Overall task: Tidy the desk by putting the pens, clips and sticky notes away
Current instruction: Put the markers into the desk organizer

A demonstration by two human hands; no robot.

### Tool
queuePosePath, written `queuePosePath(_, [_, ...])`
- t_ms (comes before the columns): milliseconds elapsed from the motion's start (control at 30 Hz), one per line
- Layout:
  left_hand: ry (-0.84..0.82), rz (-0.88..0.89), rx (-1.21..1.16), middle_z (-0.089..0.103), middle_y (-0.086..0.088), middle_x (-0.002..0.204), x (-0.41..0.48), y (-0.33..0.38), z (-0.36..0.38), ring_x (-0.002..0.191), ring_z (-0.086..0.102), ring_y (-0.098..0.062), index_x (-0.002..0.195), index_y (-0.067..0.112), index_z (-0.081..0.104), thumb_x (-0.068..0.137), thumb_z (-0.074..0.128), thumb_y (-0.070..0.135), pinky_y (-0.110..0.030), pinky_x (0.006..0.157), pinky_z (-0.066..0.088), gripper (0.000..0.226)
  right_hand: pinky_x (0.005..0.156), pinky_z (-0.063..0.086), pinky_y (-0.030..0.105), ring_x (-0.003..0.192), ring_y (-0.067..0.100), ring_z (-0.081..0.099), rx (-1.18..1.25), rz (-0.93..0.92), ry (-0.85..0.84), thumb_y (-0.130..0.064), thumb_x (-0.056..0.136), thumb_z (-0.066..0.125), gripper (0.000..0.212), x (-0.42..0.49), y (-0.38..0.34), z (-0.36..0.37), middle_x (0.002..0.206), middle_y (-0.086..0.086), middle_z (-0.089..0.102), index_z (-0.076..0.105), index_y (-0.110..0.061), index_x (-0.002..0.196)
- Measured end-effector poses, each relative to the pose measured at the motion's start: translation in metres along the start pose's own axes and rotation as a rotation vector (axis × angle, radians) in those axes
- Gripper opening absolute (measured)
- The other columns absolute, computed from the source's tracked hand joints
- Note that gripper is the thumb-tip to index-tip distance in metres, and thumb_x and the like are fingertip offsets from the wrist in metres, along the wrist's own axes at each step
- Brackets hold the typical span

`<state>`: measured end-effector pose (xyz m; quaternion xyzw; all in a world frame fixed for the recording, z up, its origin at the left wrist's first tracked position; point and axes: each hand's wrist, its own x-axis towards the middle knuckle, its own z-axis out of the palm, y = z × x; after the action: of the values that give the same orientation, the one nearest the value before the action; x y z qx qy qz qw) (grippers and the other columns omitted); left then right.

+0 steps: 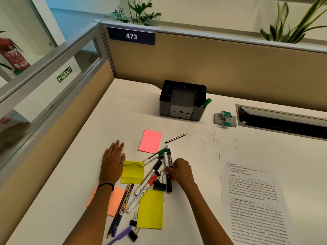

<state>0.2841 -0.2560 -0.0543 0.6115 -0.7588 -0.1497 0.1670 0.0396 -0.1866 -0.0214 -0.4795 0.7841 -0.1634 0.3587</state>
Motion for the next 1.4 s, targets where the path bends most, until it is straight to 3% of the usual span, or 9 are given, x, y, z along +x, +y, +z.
queuePosePath(133, [0.006, 0.003, 0.0, 0.03, -0.014, 0.151, 0.0, -0.001, 0.001, 0.141, 0.026, -0.031, 0.141, 0.008, 0.036, 0.091, 0.033, 0.027, -0.048, 0.115, 0.019, 0.053, 0.062, 0.04, 0.028, 0.06, 0.021, 0.051, 0.045, -0.005, 0.06, -0.031, 0.088, 0.061, 0.041, 0.004, 0.0, -0.022, 0.062, 0.011, 0.059, 0.041, -0.012, 0.057])
queuePosePath(233, [0.005, 0.001, 0.0, 0.03, -0.013, 0.151, 0.001, -0.002, 0.002, 0.141, 0.027, -0.03, 0.141, 0.008, 0.036, 0.091, 0.033, 0.027, -0.047, 0.115, 0.019, 0.053, 0.064, 0.05, 0.036, 0.063, 0.026, 0.06, 0.196, -0.048, 0.186, -0.029, 0.093, 0.054, 0.031, 0.012, -0.005, -0.052, 0.071, 0.013, 0.065, 0.055, -0.001, 0.079])
queuePosePath(333, [0.005, -0.006, 0.0, 0.03, -0.012, 0.151, 0.001, -0.002, 0.002, 0.141, 0.026, -0.029, 0.141, 0.009, 0.036, 0.092, 0.033, 0.028, -0.046, 0.115, 0.019, 0.053, 0.047, 0.037, 0.025, 0.053, 0.014, 0.047, 0.236, -0.144, 0.452, -0.025, 0.096, 0.046, 0.025, 0.028, -0.02, -0.09, 0.068, 0.006, 0.057, 0.054, -0.006, 0.083])
queuePosePath(467, [-0.004, -0.008, 0.0, 0.029, -0.011, 0.152, 0.001, -0.002, 0.001, 0.141, 0.026, -0.029, 0.141, 0.01, 0.035, 0.093, 0.03, 0.031, -0.046, 0.115, 0.018, 0.053, 0.072, 0.045, 0.031, 0.083, 0.026, 0.052, 0.072, -0.119, 0.653, -0.012, 0.097, 0.041, 0.025, 0.058, -0.041, -0.138, 0.106, 0.022, 0.053, 0.054, 0.0, 0.114])
queuePosePath(567, [-0.012, -0.01, 0.013, 0.029, -0.011, 0.152, 0.001, -0.002, 0.001, 0.141, 0.025, -0.029, 0.142, 0.011, 0.035, 0.091, 0.018, 0.042, -0.045, 0.115, 0.019, 0.062, 0.087, 0.04, 0.041, 0.102, 0.039, 0.045, 0.024, -0.111, 0.658, 0.0, 0.091, 0.041, 0.033, 0.077, -0.047, -0.159, 0.122, 0.027, 0.042, 0.048, -0.002, 0.123])
queuePosePath(833, [-0.007, -0.002, 0.002, 0.028, -0.012, 0.152, 0.0, 0.0, -0.001, 0.141, 0.024, -0.028, 0.142, 0.011, 0.033, 0.088, -0.005, 0.063, -0.045, 0.116, 0.019, 0.084, 0.091, 0.047, 0.037, 0.103, 0.035, 0.054, -0.281, -0.157, 0.589, 0.0, 0.082, 0.064, 0.037, 0.111, -0.057, -0.176, 0.12, 0.023, 0.052, 0.056, 0.001, 0.118])
queuePosePath(1067, [-0.013, -0.017, 0.002, 0.028, -0.01, 0.152, 0.0, 0.0, -0.001, 0.142, 0.024, -0.028, 0.142, 0.012, 0.033, 0.09, 0.015, 0.044, -0.043, 0.116, 0.017, 0.063, 0.094, 0.045, 0.042, 0.108, 0.039, 0.053, -0.562, -0.316, 0.462, 0.004, 0.083, 0.063, 0.036, 0.134, -0.061, -0.173, 0.122, 0.022, 0.056, 0.059, -0.003, 0.118])
queuePosePath(1233, [-0.001, -0.008, 0.006, 0.03, -0.011, 0.151, 0.0, 0.0, -0.001, 0.141, 0.026, -0.028, 0.141, 0.012, 0.034, 0.091, 0.017, 0.042, -0.042, 0.115, 0.017, 0.062, 0.097, 0.043, 0.045, 0.114, 0.04, 0.049, -0.524, -0.297, 0.392, 0.007, 0.088, 0.051, 0.042, 0.135, -0.057, -0.171, 0.128, 0.023, 0.052, 0.052, -0.005, 0.128])
queuePosePath(1400, [-0.004, -0.004, 0.018, 0.029, -0.011, 0.152, 0.0, -0.001, 0.0, 0.141, 0.025, -0.028, 0.142, 0.012, 0.034, 0.09, 0.016, 0.043, -0.042, 0.115, 0.016, 0.063, 0.105, 0.038, 0.043, 0.128, 0.036, 0.04, -0.29, -0.314, 0.517, 0.004, 0.09, 0.049, 0.046, 0.104, -0.051, -0.154, 0.141, 0.022, 0.04, 0.043, -0.005, 0.135])
